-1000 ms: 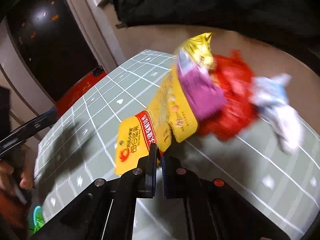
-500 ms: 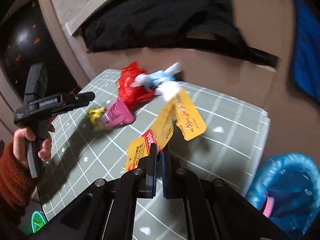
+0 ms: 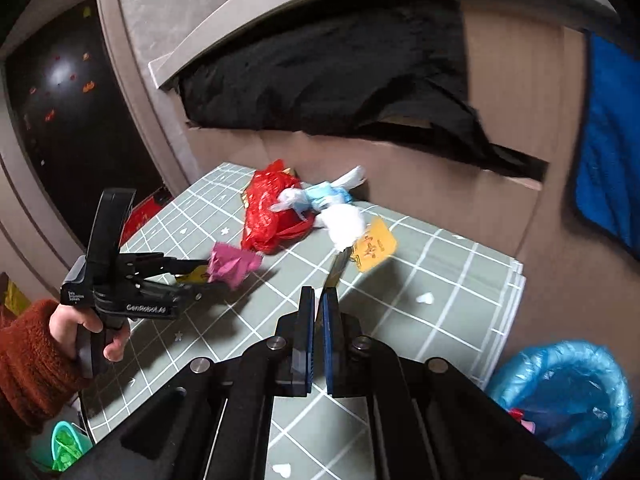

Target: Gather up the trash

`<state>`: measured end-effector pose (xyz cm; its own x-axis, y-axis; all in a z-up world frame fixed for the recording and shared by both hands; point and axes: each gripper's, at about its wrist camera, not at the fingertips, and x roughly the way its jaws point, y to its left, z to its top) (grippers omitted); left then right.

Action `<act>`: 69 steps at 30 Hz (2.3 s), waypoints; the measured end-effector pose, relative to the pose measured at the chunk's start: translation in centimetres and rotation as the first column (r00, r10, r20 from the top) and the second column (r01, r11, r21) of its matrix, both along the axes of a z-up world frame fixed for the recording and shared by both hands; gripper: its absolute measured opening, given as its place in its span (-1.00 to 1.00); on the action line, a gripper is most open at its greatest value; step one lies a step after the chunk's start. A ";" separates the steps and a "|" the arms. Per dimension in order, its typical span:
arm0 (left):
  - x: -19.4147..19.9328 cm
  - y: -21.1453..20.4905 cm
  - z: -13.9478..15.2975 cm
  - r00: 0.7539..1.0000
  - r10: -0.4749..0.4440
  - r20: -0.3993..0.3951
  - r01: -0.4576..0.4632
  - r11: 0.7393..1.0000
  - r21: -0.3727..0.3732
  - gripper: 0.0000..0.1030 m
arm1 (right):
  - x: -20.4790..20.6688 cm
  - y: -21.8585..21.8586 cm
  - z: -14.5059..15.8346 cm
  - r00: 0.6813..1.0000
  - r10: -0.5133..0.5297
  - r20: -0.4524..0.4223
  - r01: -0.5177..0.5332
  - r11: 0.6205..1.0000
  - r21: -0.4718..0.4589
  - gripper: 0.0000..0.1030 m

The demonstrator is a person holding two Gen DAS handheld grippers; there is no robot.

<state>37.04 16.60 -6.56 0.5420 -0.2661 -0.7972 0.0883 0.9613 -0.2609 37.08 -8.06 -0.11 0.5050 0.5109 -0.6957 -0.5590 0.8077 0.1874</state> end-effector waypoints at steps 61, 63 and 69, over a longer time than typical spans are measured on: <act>-11.8 -3.0 4.5 0.985 0.155 0.074 -0.140 0.975 -0.173 -0.28 | -4.0 -2.8 -2.4 0.995 -0.084 -0.057 0.080 0.994 -0.068 -0.05; -11.9 -2.5 4.3 0.985 0.160 0.070 -0.146 0.973 -0.176 -0.28 | -3.2 -3.3 -3.9 0.987 -0.091 -0.133 0.086 0.996 -0.037 -0.05; -11.3 0.1 3.1 0.976 0.212 0.041 -0.200 0.959 -0.200 -0.27 | -1.1 -3.8 -8.7 0.907 -0.167 -0.388 0.182 0.983 0.002 -0.04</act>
